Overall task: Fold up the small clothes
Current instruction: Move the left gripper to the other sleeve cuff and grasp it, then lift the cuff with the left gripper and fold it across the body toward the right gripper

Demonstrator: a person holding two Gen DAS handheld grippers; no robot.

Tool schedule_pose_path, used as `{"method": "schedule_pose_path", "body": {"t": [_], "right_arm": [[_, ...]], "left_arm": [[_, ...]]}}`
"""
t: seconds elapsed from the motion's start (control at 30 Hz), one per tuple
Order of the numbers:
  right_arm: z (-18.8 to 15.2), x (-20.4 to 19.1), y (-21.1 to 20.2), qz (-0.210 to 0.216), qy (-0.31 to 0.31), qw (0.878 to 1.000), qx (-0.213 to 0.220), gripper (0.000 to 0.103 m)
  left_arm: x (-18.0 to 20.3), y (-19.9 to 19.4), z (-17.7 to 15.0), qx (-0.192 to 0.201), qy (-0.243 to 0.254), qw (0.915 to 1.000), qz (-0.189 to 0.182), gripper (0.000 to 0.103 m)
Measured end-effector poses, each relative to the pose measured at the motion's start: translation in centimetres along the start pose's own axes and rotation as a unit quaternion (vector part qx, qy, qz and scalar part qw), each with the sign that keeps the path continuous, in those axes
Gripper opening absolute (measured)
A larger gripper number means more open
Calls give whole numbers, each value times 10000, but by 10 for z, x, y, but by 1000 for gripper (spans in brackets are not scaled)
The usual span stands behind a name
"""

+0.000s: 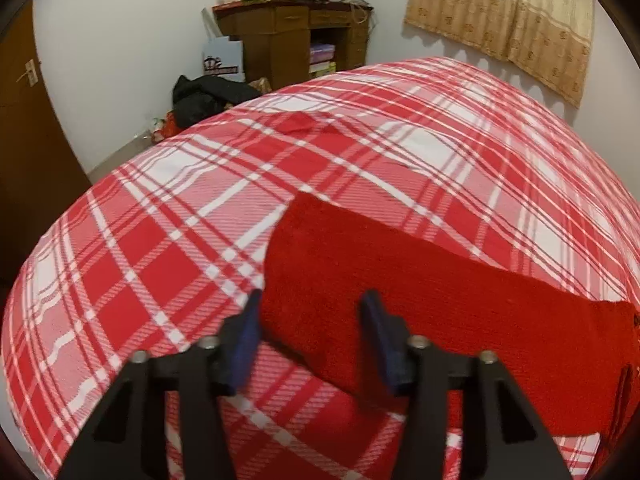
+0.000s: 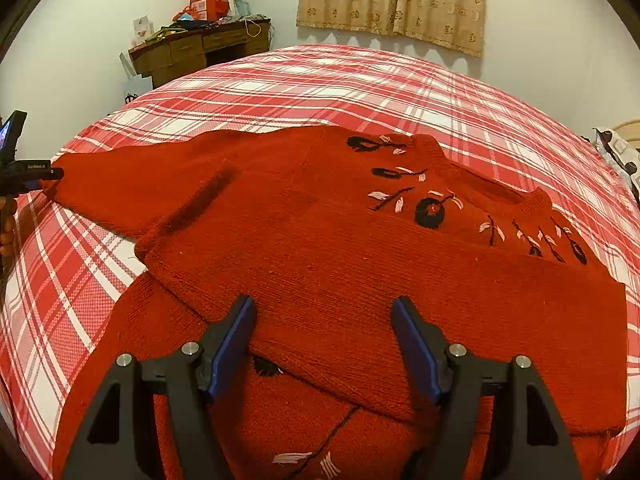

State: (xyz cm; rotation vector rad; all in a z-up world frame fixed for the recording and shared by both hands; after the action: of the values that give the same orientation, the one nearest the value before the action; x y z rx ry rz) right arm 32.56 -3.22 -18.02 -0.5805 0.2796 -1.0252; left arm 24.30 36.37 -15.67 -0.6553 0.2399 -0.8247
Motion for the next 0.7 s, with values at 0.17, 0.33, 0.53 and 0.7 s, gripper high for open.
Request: {"method": "schedule_pose_path", "body": {"t": [0.17, 0.33, 0.53, 0.7], "right_arm": [[0, 0, 0, 4, 9, 10000, -1, 72], [1, 1, 1, 4, 47, 10000, -4, 72], [4, 2, -1, 18, 81, 10000, -7, 73], [13, -1, -43, 184, 109, 9992, 349, 75]], "left_arm": [[7, 0, 1, 52, -28, 9995, -317, 13], [11, -8, 4, 50, -94, 9983, -565, 12], [16, -25, 13, 106, -161, 9961, -857, 12], [23, -44, 24, 257, -43, 9937, -1087, 11]]}}
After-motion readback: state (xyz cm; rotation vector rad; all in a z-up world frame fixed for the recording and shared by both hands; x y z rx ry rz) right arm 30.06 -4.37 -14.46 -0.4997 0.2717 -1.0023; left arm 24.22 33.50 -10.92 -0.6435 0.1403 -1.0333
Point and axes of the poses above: each gripper's, at about its wrist camera, not at the fingertips, and y roughly the way its jaws point, x to its right, z to its top, the point moved 1 cm from there along y, roughly the way its jaws point, and after that the axes turned 14 degrees about x, right-handed, at the moved point
